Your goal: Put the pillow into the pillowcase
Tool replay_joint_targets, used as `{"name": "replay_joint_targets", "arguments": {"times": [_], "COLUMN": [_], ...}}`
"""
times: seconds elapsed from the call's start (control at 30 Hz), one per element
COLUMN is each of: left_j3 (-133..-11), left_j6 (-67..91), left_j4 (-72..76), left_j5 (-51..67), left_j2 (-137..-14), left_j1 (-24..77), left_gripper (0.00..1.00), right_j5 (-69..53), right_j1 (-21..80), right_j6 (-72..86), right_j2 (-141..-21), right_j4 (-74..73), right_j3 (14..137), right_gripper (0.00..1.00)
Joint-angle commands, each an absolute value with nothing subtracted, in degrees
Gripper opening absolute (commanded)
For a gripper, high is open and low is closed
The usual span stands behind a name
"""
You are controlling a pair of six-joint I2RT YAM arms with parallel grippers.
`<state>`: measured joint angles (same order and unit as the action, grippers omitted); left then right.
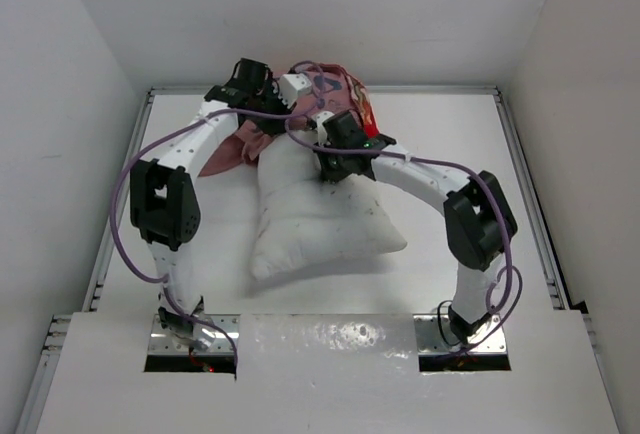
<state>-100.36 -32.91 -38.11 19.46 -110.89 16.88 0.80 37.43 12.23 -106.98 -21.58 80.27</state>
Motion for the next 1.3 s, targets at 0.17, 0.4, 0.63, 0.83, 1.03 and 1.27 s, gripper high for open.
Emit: {"name": "replay_joint_targets", "arguments": {"times": [0.17, 0.4, 0.63, 0.83, 1.03, 1.27], "left_j3": [-122.9, -121.8, -119.6, -116.5, -112.6, -112.1], "left_j6": [-43.5, -56.7, -55.8, -46.3, -41.6, -41.7], "left_j4": [-59.5, -72.8, -74.1, -61.8, -56.8, -60.2], "left_j5": [45.1, 54.2, 47.0, 38.3, 33.3, 29.9], "left_j2": [-109.5, -109.5, -107.9, -108.5, -109.2, -108.4], "left_j1": [22.6, 26.8, 23.4, 22.2, 22.2, 20.3], "left_gripper": [0.00, 0.00, 0.00, 0.25, 0.36, 0.64], "right_j5": [-4.5, 19.7, 17.6, 2.7, -2.9, -13.5], "right_j1": [35.5, 31.8, 27.4, 35.8, 37.1, 37.5], "right_j6": [12.9, 22.1, 29.6, 24.6, 34.3, 40.2], "right_j2": [-104.7, -102.0, -96.0, -94.4, -96.1, -97.0], "right_j4": [0.5, 22.0, 29.3, 18.7, 18.8, 18.7], "right_j3": [86.7, 83.0, 72.3, 72.2, 70.0, 70.0], "right_gripper": [0.00, 0.00, 0.00, 0.00, 0.00, 0.49]}}
